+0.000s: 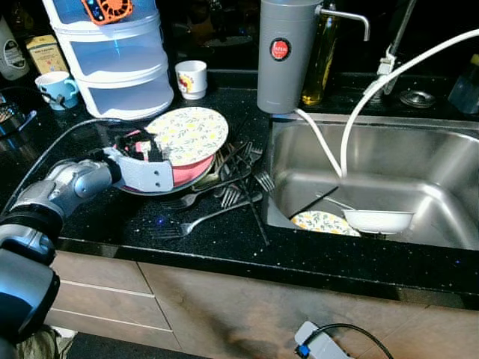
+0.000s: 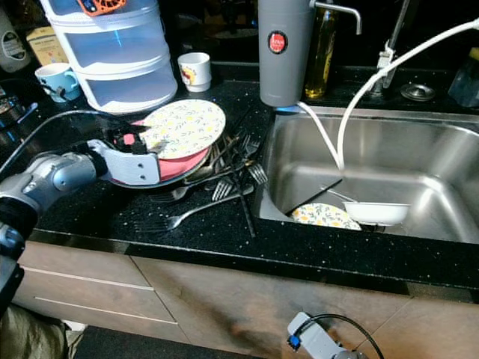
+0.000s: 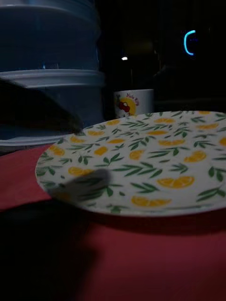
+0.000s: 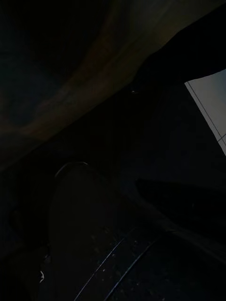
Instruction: Kitchen organization
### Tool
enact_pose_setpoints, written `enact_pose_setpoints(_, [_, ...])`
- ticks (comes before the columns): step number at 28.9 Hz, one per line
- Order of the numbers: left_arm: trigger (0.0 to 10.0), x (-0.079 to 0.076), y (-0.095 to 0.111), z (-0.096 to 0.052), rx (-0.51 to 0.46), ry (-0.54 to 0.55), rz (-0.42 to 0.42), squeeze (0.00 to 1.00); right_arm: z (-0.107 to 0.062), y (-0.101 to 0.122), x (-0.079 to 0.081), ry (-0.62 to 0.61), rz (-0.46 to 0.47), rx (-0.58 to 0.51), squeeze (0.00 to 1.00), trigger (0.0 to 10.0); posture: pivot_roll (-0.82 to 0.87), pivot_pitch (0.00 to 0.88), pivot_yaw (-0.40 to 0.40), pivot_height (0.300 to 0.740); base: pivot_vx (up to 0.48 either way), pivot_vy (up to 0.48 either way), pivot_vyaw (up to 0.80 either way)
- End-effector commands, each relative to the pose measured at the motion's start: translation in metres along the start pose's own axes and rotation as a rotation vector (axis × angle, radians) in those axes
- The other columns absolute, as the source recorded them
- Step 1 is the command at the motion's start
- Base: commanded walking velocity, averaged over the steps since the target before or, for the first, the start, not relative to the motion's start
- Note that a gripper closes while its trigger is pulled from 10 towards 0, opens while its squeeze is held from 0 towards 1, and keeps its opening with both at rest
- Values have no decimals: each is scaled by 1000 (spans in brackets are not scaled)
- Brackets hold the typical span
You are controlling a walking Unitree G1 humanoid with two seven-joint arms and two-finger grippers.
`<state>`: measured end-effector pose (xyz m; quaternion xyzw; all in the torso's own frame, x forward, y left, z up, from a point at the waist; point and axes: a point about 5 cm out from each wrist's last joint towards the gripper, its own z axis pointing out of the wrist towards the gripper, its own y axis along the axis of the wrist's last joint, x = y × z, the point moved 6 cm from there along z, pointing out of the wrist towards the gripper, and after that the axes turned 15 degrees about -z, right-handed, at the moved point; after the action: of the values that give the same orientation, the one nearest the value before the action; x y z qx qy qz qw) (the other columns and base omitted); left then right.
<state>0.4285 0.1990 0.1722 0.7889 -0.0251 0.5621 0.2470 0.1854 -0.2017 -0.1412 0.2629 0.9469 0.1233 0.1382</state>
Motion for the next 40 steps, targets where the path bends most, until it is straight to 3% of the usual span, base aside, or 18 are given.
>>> enact_pose_setpoints(1, [0,-12,-4,2,22,-35,20,0,0,0,1,-6,16,-8,0,10000,-30,23,18,740,0,0,0])
enact_pose_setpoints(21, [0,14,2,1,-22,107,117,0,0,1,-1,-14,29,-15,0,10000,-33,17,23,740,0,0,0])
enact_pose_setpoints(24, [0,50,31,1,-139,208,24,0,0,1,-1,-16,29,-15,0,10000,-28,16,21,740,0,0,0])
enact_pose_setpoints(25, [0,50,31,1,-139,208,24,0,0,1,-1,-16,29,-15,0,10000,-28,16,21,740,0,0,0])
enact_pose_setpoints(26, [0,76,53,-3,-237,277,-44,0,0,1,-2,-17,28,-14,0,10000,-26,15,19,740,0,0,0])
enact_pose_setpoints(27, [0,88,63,-5,-281,308,-79,0,0,1,-2,-17,26,-14,0,10000,-26,15,19,740,0,0,0])
enact_pose_setpoints(28, [0,88,63,-5,-281,308,-79,0,0,1,-2,-17,26,-14,0,10000,-26,15,19,740,0,0,0])
enact_pose_setpoints(29, [0,110,82,-12,-363,362,-115,0,0,1,-2,-19,25,-14,0,10000,-25,11,20,740,0,0,0])
enact_pose_setpoints(30, [0,110,82,-12,-363,362,-115,0,0,1,-2,-19,25,-14,0,10000,-25,11,20,740,0,0,0])
enact_pose_setpoints(32, [0,134,104,-24,-460,417,-154,0,0,1,-3,-21,26,-14,0,10000,-23,4,19,740,0,0,0])
enact_pose_setpoints(33, [0,134,104,-24,-460,417,-154,0,0,1,-3,-21,26,-14,0,10000,-23,4,19,740,0,0,0])
enact_pose_setpoints(34, [0,152,123,-35,-552,451,-213,0,0,2,-3,-24,28,-15,0,10000,-19,0,20,740,0,0,0])
enact_pose_setpoints(38, [0,163,146,-48,-682,443,-352,0,0,2,-3,-27,33,-15,0,10000,-14,0,21,740,0,0,0])
enact_pose_setpoints(39, [0,163,146,-48,-682,443,-352,0,0,2,-3,-27,33,-15,0,10000,-14,0,21,740,0,0,0])
enact_pose_setpoints(40, [0,163,156,-52,-739,416,-423,0,0,2,-3,-28,35,-16,0,10000,-14,0,22,740,0,0,0])
